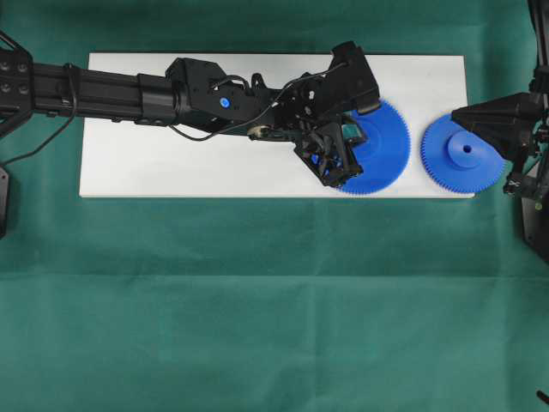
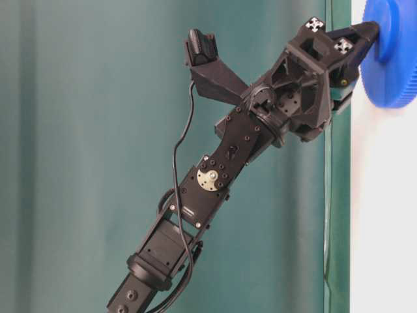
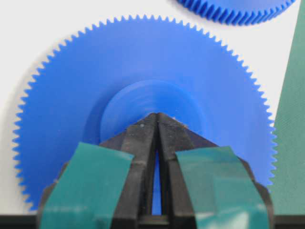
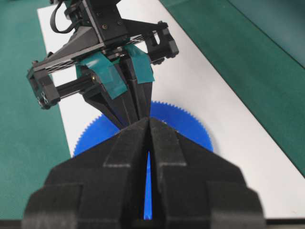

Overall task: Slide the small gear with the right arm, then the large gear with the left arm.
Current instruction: 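Slide the large gear back left to the board's left edge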

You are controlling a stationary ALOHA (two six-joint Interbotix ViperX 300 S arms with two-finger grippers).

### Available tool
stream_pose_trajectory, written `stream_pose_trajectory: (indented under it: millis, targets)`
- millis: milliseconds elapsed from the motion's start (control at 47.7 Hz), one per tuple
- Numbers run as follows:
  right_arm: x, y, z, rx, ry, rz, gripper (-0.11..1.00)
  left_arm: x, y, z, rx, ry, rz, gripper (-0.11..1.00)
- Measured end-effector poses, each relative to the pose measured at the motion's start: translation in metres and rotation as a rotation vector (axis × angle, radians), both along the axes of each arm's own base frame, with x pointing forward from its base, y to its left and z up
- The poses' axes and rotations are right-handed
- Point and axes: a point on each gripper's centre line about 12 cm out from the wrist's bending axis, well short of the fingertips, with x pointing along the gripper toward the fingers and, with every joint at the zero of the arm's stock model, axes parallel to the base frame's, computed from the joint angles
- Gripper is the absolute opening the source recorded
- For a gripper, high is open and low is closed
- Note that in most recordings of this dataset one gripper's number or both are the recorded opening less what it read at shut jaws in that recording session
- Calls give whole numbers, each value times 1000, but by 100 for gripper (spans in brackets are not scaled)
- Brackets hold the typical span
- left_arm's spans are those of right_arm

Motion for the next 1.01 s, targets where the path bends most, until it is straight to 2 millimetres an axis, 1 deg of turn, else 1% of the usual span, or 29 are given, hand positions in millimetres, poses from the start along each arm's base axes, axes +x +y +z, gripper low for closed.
stream_pose_trajectory:
  millis: [126, 293, 482, 608, 734, 880, 1006]
  targets:
    - [0, 0, -1, 2, 1, -1, 50, -7, -1, -1, -2, 14, 0, 0]
    - [0, 0, 0, 3, -1, 0, 50, -30, -3, -2, -11, 48, 7, 0]
    - [0, 0, -1, 10, 1, -3, 50, -73, -5, -5, -22, 108, 19, 0]
    - [0, 1, -1, 25, -4, -4, 50, -108, -8, -7, -27, 118, 30, 0]
    - [0, 1, -1, 38, -9, -4, 50, -143, -11, -4, -28, 104, 46, 0]
    - [1, 2, -1, 49, -12, 2, 50, -187, -10, -1, -63, 103, 110, 0]
    - [1, 3, -1, 52, -12, 7, 50, -218, -8, 0, -87, 113, 163, 0]
